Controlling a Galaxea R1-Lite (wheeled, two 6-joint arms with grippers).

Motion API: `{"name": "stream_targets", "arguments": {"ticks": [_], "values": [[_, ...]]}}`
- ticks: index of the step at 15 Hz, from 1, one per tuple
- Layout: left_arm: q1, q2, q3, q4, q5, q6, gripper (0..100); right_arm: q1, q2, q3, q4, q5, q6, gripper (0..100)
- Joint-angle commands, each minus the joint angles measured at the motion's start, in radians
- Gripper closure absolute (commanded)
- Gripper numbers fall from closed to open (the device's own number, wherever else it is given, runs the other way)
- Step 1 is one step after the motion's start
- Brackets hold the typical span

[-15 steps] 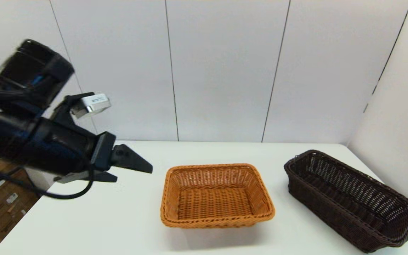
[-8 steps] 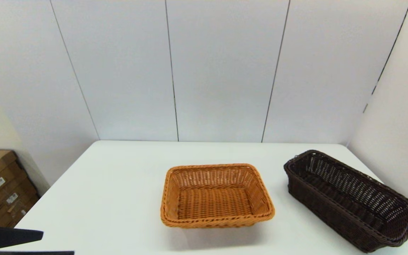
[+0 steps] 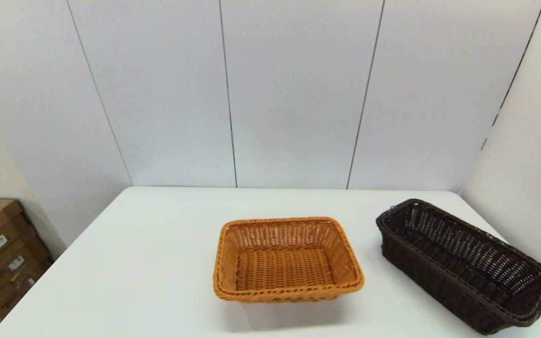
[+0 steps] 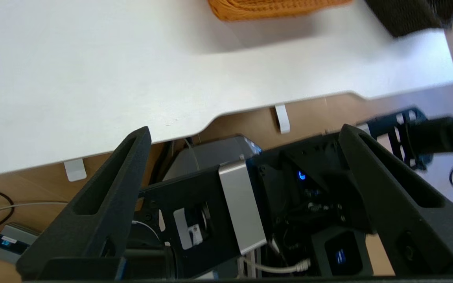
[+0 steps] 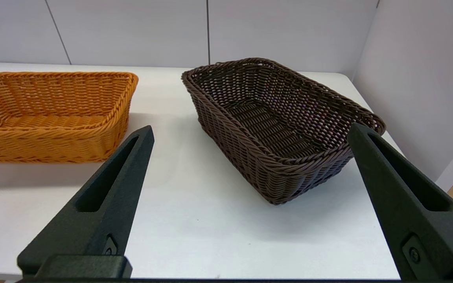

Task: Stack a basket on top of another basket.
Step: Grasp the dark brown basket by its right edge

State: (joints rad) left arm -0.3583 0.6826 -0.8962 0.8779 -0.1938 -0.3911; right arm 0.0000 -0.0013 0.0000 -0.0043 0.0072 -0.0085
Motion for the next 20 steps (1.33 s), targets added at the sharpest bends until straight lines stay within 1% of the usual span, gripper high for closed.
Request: {"name": "stream_targets", "arguments": {"ticks": [1,3,7,9,11,14,17,19,20], "values": [[0.182,-0.164,0.014,0.085,-0.121,0.043,0,0.000,0.001,0.002,0.000,0.000,-0.001,0],[0.285,-0.235,0.019,0.113,-0.182,0.081,0,0.000,0.001,0.002,0.000,0.000,-0.001,0],[0.377,-0.333,0.028,0.128,-0.200,0.110,0,0.000,0.001,0.002,0.000,0.000,-0.001,0],[0.392,-0.423,0.062,0.135,-0.200,0.159,0,0.000,0.001,0.002,0.000,0.000,-0.001,0],[0.387,-0.468,0.068,0.133,-0.200,0.170,0,0.000,0.001,0.002,0.000,0.000,0.001,0],[0.372,-0.532,0.111,0.122,-0.194,0.268,0,0.000,0.001,0.002,0.000,0.000,0.001,0],[0.366,-0.660,0.220,0.059,-0.168,0.299,0,0.000,0.001,0.002,0.000,0.000,-0.001,0],[0.364,-0.683,0.284,-0.046,-0.145,0.297,0,0.000,0.001,0.002,0.000,0.000,0.001,0],[0.364,-0.683,0.316,-0.103,-0.115,0.299,0,0.000,0.001,0.002,0.000,0.000,0.001,0]]}}
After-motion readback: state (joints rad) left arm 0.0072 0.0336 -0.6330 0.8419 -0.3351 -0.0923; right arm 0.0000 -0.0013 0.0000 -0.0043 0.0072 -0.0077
